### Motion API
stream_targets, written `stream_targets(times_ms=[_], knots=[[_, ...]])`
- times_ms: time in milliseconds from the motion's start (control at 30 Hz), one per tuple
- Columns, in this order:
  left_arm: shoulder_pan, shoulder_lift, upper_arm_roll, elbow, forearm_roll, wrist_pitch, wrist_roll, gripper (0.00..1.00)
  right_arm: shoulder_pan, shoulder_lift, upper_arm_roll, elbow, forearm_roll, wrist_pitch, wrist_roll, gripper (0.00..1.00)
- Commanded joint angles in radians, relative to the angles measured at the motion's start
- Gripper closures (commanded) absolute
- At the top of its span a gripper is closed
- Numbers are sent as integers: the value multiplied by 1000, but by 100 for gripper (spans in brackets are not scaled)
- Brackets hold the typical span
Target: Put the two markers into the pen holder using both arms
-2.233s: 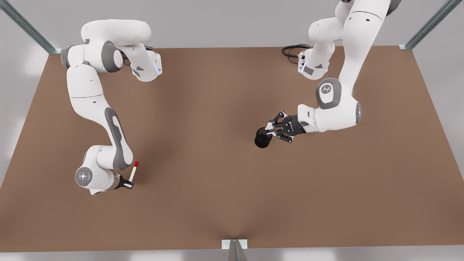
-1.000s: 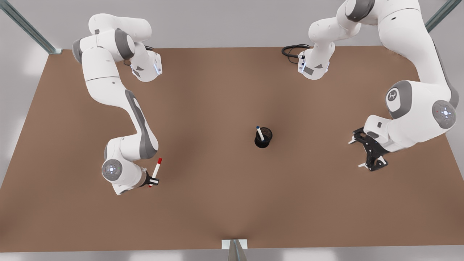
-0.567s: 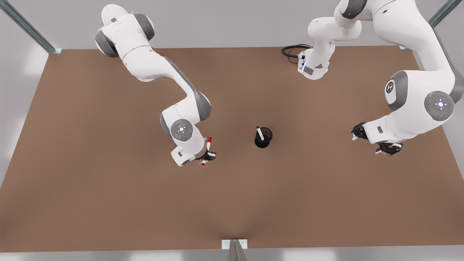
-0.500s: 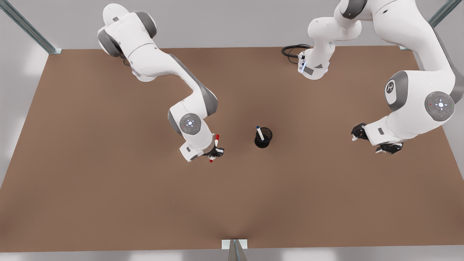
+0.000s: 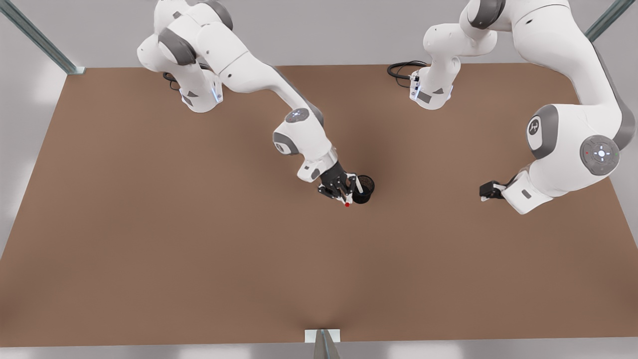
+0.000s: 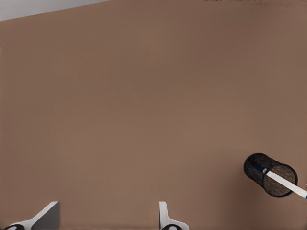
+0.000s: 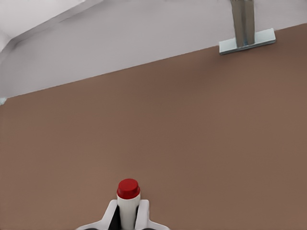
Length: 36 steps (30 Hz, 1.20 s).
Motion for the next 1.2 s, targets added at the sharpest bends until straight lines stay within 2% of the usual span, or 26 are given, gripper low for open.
stream_targets(times_ms=[0, 100, 200, 233, 300, 533, 867, 933, 967, 1000, 1033, 1167], knots=[[-5, -1, -1, 1, 3, 0, -265, 0, 25, 20, -27, -4, -78, 357, 147, 79], [-3, -1, -1, 1, -2, 0, -265, 0, 70, 3, -87, -67, -129, 420, 141, 79], [-2, -1, -1, 1, -2, 0, -265, 0, 83, 1, -101, -110, -150, 459, 140, 79], [-2, -1, -1, 1, -2, 1, -265, 0, 126, 3, -150, -108, -155, 459, 140, 79], [-2, 10, -1, 1, 0, 8, -265, 0, 165, 16, -195, -107, -155, 466, 138, 79], [3, 13, -2, 1, -3, 14, -265, 0, 166, 99, -195, -95, -168, 505, 138, 79], [4, 20, -1, 1, -3, 23, -265, 0, 174, 108, -195, -91, -178, 505, 132, 79], [4, 22, -1, 1, -3, 24, -265, 0, 174, 110, -195, -91, -178, 505, 132, 76], [3, 25, -1, 1, -3, 24, -265, 0, 174, 110, -195, -91, -176, 505, 132, 54], [4, 27, -1, -1, -3, 31, -265, 0, 173, 110, -195, -91, -176, 505, 132, 18], [4, 28, -1, -1, -3, 35, -265, 0, 173, 110, -193, -91, -176, 505, 132, 0], [4, 34, -1, 1, -3, 41, -265, 0, 171, 101, -193, -91, -176, 505, 132, 0]])
